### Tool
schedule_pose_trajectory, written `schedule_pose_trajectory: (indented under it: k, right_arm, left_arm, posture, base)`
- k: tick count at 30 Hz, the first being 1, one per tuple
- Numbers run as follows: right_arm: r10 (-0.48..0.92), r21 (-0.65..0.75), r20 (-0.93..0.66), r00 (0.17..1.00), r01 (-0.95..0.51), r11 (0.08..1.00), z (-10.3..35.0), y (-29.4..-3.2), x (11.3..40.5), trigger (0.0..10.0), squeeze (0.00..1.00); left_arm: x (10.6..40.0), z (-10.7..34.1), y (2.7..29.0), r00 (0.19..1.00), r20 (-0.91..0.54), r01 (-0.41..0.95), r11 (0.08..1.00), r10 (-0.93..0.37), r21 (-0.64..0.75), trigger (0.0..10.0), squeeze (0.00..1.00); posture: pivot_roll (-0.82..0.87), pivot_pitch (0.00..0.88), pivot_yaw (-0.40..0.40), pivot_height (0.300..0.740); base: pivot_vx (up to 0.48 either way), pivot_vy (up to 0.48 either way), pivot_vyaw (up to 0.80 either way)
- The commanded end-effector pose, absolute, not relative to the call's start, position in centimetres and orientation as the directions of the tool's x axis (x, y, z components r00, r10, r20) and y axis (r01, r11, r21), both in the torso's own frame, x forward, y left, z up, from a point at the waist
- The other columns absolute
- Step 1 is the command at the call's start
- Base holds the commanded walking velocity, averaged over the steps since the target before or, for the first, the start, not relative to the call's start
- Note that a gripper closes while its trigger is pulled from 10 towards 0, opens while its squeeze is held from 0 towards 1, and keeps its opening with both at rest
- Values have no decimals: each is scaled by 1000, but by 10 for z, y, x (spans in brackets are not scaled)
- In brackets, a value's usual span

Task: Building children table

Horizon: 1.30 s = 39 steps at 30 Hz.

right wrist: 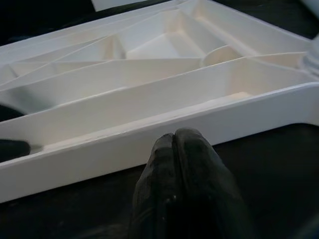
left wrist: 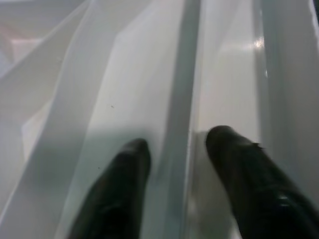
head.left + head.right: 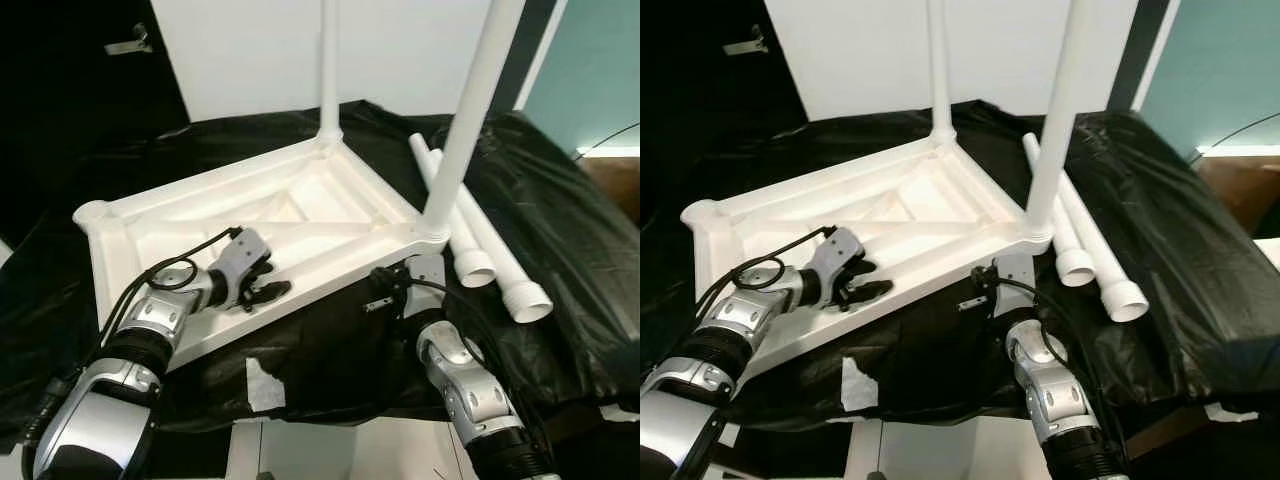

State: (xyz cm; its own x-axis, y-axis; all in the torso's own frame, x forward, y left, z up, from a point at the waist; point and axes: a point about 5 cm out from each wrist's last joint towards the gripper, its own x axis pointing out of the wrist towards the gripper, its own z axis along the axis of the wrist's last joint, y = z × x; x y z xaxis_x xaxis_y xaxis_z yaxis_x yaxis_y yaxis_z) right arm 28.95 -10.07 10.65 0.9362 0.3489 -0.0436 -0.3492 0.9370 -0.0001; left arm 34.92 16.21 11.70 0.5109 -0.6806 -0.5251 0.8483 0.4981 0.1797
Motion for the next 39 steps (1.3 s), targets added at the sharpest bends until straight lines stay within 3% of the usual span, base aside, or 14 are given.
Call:
schedule_pose_trajectory:
  k: [1,3,9,18,28,39]
  right_arm:
    - [339,13,-50,939,-339,941,107,-101,290,10000,0]
    - [339,14,-49,940,-339,941,107,-100,290,10000,0]
    - [347,21,-73,935,-347,938,105,-99,291,10000,0]
    - [295,5,-216,931,-301,953,91,-117,304,10000,0]
    - [251,9,-225,942,-255,967,94,-130,312,10000,0]
    - [269,-141,-183,946,-296,945,109,-137,341,10000,0]
  left_arm:
    - [343,100,165,504,-571,836,532,-648,135,0,0]
    - [339,101,156,441,-543,877,470,-715,94,0,0]
    - [334,100,149,399,-536,904,419,-744,90,0,0]
    - [334,99,142,375,-536,914,397,-756,80,0,0]
    - [332,98,142,373,-536,916,394,-757,82,0,0]
    - [320,95,132,284,-502,951,307,-817,39,0,0]
  posture:
    - [-129,0,53,740]
    - [-129,0,53,740]
    - [-115,0,51,740]
    - [-106,0,52,740]
    - [-93,0,48,740]
    - [-88,0,45,740]
  base:
    - [0,0,0]
    - [0,0,0]
    - [0,0,0]
    - [0,0,0]
    - [0,0,0]
    - [0,0,0]
